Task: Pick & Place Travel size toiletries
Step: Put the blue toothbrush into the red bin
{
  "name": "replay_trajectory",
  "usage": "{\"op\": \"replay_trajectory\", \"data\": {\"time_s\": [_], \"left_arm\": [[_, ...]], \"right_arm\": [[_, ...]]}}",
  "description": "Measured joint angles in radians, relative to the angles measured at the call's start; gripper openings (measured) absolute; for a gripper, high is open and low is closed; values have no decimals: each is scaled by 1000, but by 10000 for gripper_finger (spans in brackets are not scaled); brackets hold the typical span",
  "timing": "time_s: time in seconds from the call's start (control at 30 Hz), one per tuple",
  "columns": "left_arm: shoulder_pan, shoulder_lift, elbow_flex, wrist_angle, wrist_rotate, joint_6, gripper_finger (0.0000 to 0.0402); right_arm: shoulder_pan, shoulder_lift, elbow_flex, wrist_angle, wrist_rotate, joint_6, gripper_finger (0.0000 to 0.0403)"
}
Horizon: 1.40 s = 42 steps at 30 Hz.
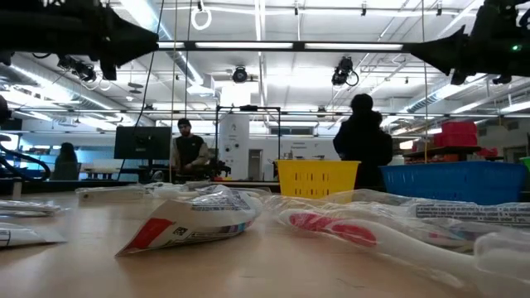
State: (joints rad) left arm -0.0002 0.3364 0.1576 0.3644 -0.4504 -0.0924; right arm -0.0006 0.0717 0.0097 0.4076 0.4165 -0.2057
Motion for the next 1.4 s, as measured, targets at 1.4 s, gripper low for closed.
{"op": "replay_trajectory", "data": {"time_s": [1.4], "left_arm": [[513,778,370,-599,369,295,215]], "right_arm": [[-123,1192,340,465,-219,199,136]]}}
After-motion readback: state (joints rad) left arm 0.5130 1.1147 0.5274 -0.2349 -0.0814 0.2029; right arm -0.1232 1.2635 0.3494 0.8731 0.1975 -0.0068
